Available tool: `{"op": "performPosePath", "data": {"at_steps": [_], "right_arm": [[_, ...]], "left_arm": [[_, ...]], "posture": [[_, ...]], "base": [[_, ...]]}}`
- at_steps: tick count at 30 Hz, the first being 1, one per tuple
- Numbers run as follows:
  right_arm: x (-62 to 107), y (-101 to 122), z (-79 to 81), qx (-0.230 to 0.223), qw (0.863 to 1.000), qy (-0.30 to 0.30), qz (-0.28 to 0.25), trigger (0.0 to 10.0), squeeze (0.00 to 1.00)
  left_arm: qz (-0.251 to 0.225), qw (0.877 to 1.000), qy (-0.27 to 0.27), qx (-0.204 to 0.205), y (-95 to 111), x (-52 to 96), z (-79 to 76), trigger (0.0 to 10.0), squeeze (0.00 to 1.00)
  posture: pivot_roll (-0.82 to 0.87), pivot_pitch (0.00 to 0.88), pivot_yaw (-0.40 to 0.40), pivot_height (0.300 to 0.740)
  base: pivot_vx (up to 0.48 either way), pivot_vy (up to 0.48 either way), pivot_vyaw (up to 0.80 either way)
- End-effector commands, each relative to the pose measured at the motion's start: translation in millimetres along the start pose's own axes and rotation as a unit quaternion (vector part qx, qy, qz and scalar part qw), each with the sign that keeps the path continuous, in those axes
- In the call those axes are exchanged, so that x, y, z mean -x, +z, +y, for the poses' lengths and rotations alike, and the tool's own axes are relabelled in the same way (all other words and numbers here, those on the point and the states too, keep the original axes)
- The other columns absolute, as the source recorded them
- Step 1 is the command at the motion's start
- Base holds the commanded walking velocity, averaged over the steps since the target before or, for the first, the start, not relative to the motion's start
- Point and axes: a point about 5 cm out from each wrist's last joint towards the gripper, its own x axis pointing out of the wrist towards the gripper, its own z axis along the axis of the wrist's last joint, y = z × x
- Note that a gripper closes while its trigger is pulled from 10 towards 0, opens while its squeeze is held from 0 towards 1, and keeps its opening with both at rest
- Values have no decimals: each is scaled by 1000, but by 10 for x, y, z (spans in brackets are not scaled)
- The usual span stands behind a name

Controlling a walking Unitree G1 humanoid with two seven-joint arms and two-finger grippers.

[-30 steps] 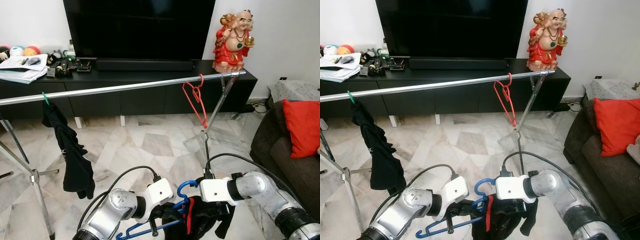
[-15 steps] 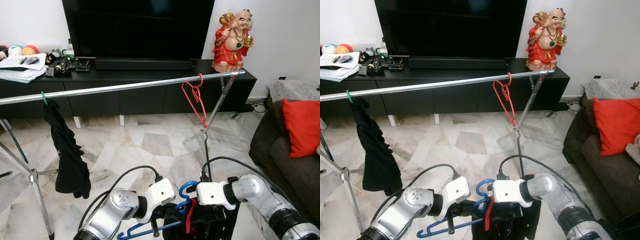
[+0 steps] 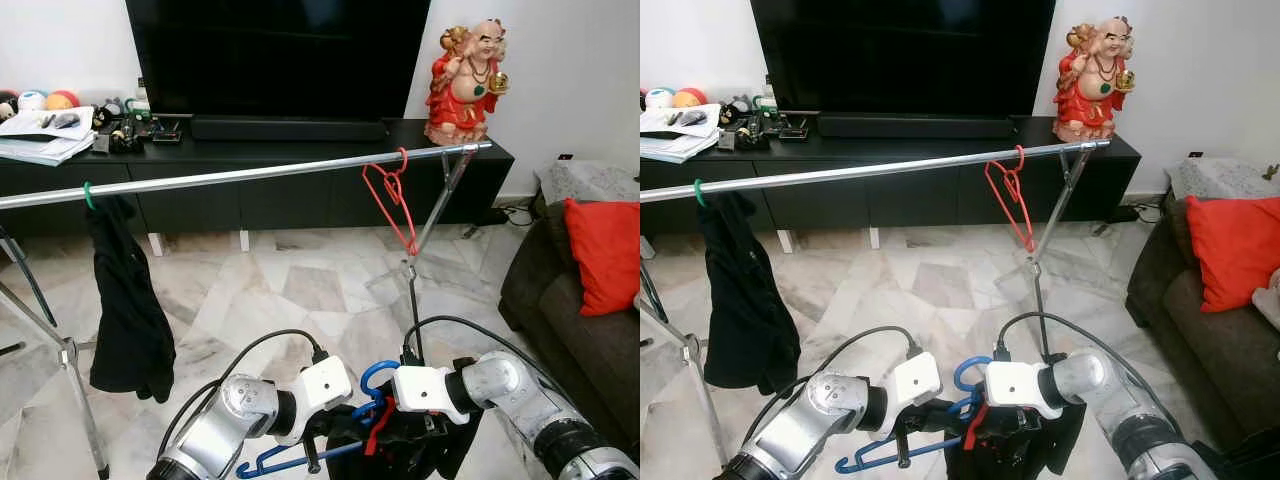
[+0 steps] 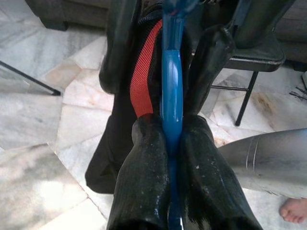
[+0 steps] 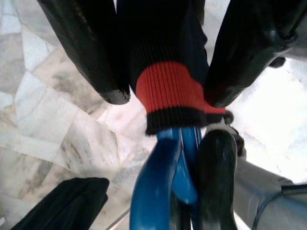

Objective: Hang hanger

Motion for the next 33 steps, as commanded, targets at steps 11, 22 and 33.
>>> {"op": "performPosePath", "data": {"at_steps": [11, 22, 33], "right_arm": [[40, 44, 10, -38, 997, 9, -67, 0, 0], [80, 26, 81, -39, 995, 40, -84, 0, 0], [115, 95, 71, -64, 987, 35, -143, 0, 0]], "left_arm": [[-46, 996, -16, -70, 171, 8, -24, 10000, 0], [-47, 995, -20, -87, 166, 31, 0, 10000, 0], [-50, 994, -15, -92, 175, 55, 45, 10000, 0]], "posture": [[-6, 0, -49, 740], [-5, 0, -56, 740], [-4, 0, -68, 740]], "base": [[0, 0, 0], [0, 0, 0], [0, 0, 0]]}}
